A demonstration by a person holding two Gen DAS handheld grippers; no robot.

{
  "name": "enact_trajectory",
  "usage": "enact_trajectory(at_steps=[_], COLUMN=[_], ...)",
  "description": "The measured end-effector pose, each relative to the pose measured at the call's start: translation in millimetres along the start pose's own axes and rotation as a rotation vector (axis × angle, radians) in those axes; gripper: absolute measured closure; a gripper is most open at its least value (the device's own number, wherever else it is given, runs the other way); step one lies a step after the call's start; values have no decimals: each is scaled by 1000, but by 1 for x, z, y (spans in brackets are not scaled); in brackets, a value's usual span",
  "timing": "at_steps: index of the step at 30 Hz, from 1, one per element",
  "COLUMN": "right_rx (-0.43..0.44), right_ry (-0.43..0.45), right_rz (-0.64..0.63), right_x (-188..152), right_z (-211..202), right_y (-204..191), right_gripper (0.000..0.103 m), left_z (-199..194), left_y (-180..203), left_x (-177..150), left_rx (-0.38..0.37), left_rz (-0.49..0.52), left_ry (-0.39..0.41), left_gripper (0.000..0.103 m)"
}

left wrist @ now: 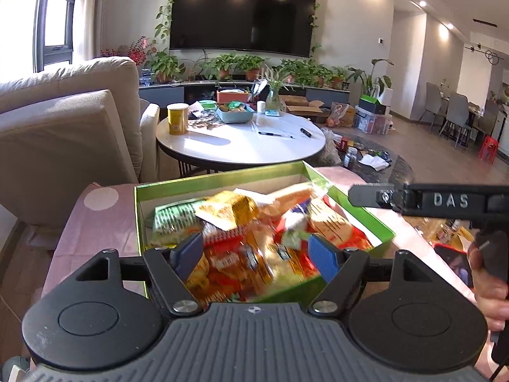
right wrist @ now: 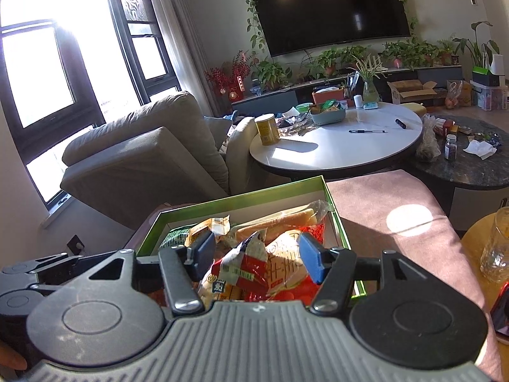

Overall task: Organize snacks
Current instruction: 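Grasp the clear bread loaf with red ends with the right gripper and lift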

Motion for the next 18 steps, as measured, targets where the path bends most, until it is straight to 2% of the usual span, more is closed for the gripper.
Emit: enact_trajectory(at_steps=[7, 18], right_rx=[-5, -32], right_ry=[9, -23], right_rz=[9, -10], right_x=[-9, -43], right_z=[-18, -38], right_y=[5, 16], right_gripper=[18, 18], left_z=[-8, 21], left_y=[29, 50], left_x=[-27, -69], left_rx=[-50, -63], left_rz=[62, 92], left_ry=[-46, -177], left_gripper=[28, 27])
Point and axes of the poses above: each gripper's, at about its wrist camera, not at the fingertips, and z roughly the way its jaws point, y to its right, x to its top, the point moved 9 cm from there along z, roughly the way its jaws point, and after that the axes turned 7 degrees about -y, right-handed, at the moved point
